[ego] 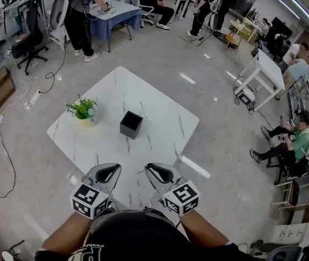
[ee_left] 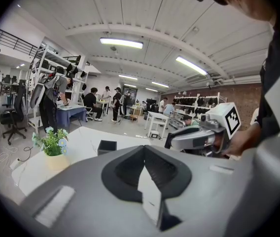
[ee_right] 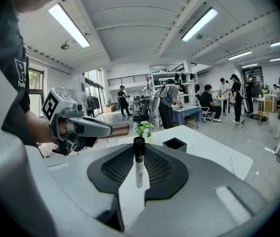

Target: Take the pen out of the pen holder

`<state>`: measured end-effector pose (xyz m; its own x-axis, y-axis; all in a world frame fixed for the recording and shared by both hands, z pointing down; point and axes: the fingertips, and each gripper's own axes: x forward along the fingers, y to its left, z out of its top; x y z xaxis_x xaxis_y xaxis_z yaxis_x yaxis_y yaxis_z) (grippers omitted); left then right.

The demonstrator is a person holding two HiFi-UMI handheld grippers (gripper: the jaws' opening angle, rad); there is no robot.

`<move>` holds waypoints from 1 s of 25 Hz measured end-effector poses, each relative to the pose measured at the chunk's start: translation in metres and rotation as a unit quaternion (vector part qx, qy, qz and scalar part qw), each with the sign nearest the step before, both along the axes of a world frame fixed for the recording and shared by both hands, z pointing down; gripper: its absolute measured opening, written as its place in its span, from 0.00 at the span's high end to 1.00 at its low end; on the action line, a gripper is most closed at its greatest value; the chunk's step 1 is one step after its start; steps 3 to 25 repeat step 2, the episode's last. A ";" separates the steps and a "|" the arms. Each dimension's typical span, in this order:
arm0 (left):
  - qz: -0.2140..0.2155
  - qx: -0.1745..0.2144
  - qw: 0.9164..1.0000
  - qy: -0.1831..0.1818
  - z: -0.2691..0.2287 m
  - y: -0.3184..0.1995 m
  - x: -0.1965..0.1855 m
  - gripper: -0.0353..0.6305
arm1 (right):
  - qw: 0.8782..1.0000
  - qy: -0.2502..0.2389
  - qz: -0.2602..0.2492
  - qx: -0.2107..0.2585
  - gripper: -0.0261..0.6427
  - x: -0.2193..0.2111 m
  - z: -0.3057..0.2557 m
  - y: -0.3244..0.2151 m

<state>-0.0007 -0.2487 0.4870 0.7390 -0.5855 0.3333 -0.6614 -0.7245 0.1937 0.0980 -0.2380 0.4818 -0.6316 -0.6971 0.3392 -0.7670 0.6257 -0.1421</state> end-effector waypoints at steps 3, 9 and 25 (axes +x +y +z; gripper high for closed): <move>0.000 0.000 1.000 0.000 -0.003 -0.001 0.000 0.86 | 1.000 0.000 0.000 0.000 0.87 0.000 -0.003 -0.001; 0.000 0.000 1.000 0.000 -0.003 -0.001 0.000 0.86 | 1.000 0.000 0.000 0.000 0.87 0.000 -0.003 -0.001; 0.000 0.000 1.000 0.000 -0.003 -0.001 0.000 0.86 | 1.000 0.000 0.000 0.000 0.87 0.000 -0.003 -0.001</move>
